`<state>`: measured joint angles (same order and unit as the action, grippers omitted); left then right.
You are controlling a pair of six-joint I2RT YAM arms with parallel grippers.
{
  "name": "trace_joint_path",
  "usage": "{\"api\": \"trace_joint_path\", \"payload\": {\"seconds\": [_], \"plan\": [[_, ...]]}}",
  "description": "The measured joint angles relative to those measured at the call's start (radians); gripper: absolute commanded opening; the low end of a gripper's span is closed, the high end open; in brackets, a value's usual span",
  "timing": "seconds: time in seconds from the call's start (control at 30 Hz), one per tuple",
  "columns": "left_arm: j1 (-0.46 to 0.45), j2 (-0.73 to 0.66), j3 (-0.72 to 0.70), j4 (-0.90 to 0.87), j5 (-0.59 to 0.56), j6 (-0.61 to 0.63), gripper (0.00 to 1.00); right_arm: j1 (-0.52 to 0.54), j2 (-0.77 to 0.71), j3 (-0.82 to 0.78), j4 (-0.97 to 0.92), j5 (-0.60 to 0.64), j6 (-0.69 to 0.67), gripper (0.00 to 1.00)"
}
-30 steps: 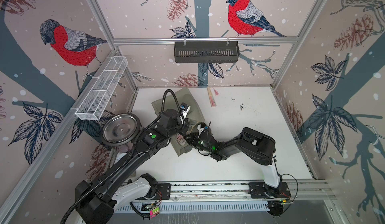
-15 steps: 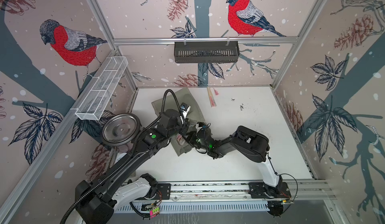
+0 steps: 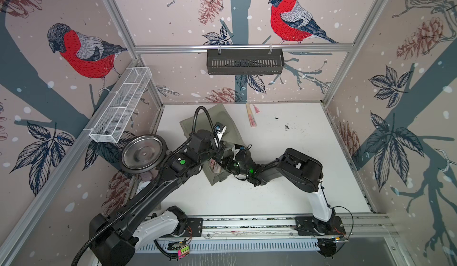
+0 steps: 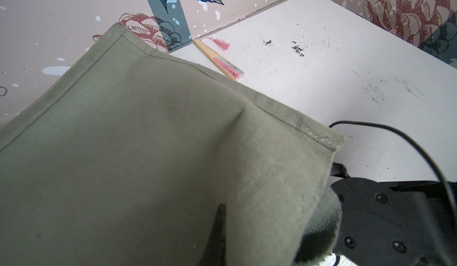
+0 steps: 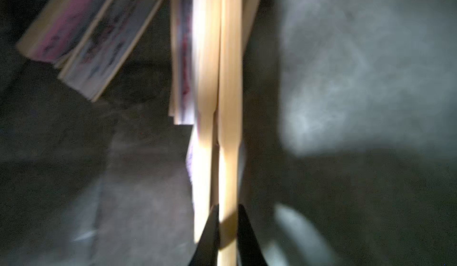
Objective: Take out the folding fans from the tote bags
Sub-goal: Pick up the folding fan from the canvas bag.
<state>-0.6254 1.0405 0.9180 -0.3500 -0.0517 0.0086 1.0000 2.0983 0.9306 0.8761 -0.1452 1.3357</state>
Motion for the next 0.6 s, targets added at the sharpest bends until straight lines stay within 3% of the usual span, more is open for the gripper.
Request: {"api": "trace_joint_path", "payload": {"seconds": [0.3, 0.6], "plan": [[0.000, 0.000, 0.000, 0.000, -0.002, 0.000, 0.00, -0.045, -0.138, -0.027, -0.272, -0.089, -0.185, 0.13], [-0.001, -0.005, 0.000, 0.000, -0.003, 0.000, 0.00, -0.039, -0.180, 0.068, -0.633, -0.021, -0.441, 0.14]]}}
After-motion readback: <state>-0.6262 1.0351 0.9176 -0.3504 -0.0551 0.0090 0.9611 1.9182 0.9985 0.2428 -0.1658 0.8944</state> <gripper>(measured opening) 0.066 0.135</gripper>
